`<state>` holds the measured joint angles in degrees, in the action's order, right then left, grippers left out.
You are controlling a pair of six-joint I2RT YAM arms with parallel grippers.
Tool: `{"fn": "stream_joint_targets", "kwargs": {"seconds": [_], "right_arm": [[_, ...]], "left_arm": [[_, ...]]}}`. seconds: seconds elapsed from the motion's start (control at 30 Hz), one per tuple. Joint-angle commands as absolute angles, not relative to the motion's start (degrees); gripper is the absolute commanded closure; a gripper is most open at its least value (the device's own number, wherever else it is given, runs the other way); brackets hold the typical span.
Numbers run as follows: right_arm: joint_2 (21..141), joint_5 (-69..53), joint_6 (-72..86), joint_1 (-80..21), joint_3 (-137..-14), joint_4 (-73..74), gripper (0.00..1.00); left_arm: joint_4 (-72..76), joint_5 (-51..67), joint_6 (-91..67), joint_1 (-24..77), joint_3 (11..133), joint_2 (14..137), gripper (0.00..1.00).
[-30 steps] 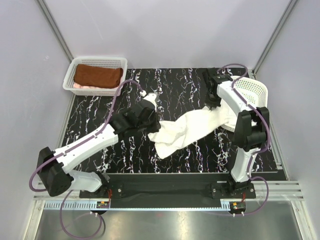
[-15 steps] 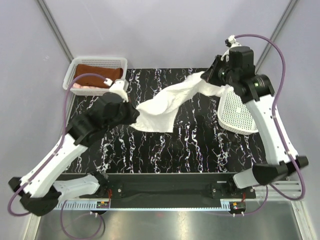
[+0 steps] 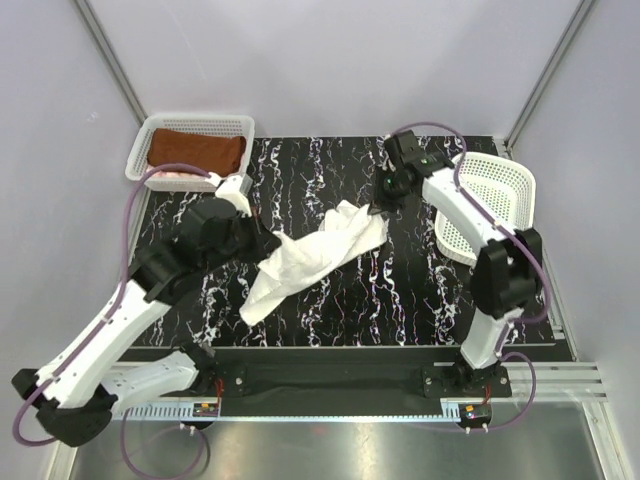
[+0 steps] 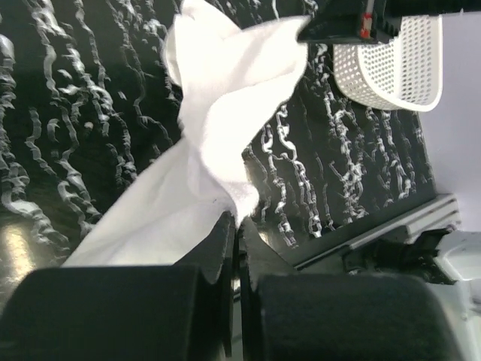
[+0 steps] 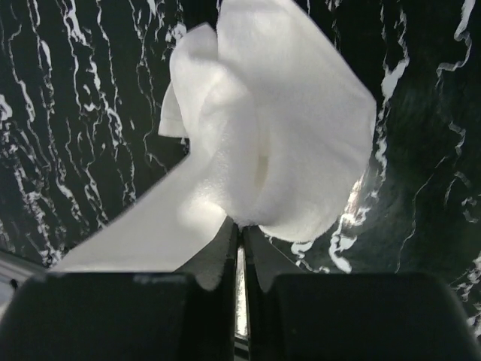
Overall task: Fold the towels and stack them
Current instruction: Move the towel to the center of the board, then flatten out the crumpled towel
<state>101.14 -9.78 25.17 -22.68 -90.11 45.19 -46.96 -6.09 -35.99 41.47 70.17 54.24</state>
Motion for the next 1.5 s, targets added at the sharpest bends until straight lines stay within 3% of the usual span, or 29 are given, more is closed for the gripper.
{"fn": "stream_joint_targets", "kwargs": {"seconds": [0.0, 0.07, 0.23, 0.33, 0.37, 0.5, 0.7, 0.9, 1.17, 1.27, 1.47], "right_arm": [[105.2, -6.3, 17.8, -22.8, -104.2, 49.3, 0.90], [112.1, -6.0, 15.3, -22.7, -113.6, 52.6, 0.90], [127.1, -8.3, 11.6, -22.4, -133.4, 57.4, 0.79], [130.7, -8.0, 11.9, -22.6, -140.4, 60.5, 0.56], [130.3, -7.8, 12.1, -22.8, -140.1, 60.6, 0.45], [117.1, -8.8, 14.5, -25.0, -120.8, 53.4, 0.40], [98.9, -12.1, 22.2, -31.5, -92.2, 37.6, 0.41], [92.6, -3.2, 33.8, -43.1, -73.6, 17.9, 0.34], [100.8, 6.4, 38.1, -56.5, -71.9, 3.6, 0.37], [105.0, 7.2, 45.7, -57.8, -74.1, 1.2, 0.25], [111.3, 11.7, 64.4, -59.7, -73.6, -4.4, 0.25]], "left_arm": [[-36.8, 5.1, -41.0, 36.8, 65.2, 56.7, 1.00], [-28.7, 15.6, -45.2, 29.6, 58.4, 57.0, 1.00], [-22.0, 22.8, -48.9, 16.6, 50.6, 61.2, 1.00], [-20.8, 22.1, -48.5, 10.8, 48.8, 63.4, 1.00], [-20.3, 21.9, -48.4, 9.2, 48.0, 63.7, 1.00], [-20.5, 20.8, -46.6, 0.4, 47.5, 63.5, 1.00], [-21.6, 21.9, -44.3, -9.4, 47.6, 61.8, 1.00], [-19.9, 27.2, -46.5, -11.0, 47.9, 62.1, 1.00], [-18.8, 31.4, -46.1, -11.0, 53.5, 64.4, 1.00], [-18.2, 31.6, -44.9, -11.0, 55.1, 66.5, 1.00], [-16.2, 32.2, -45.8, -11.1, 55.9, 69.6, 1.00]]}}
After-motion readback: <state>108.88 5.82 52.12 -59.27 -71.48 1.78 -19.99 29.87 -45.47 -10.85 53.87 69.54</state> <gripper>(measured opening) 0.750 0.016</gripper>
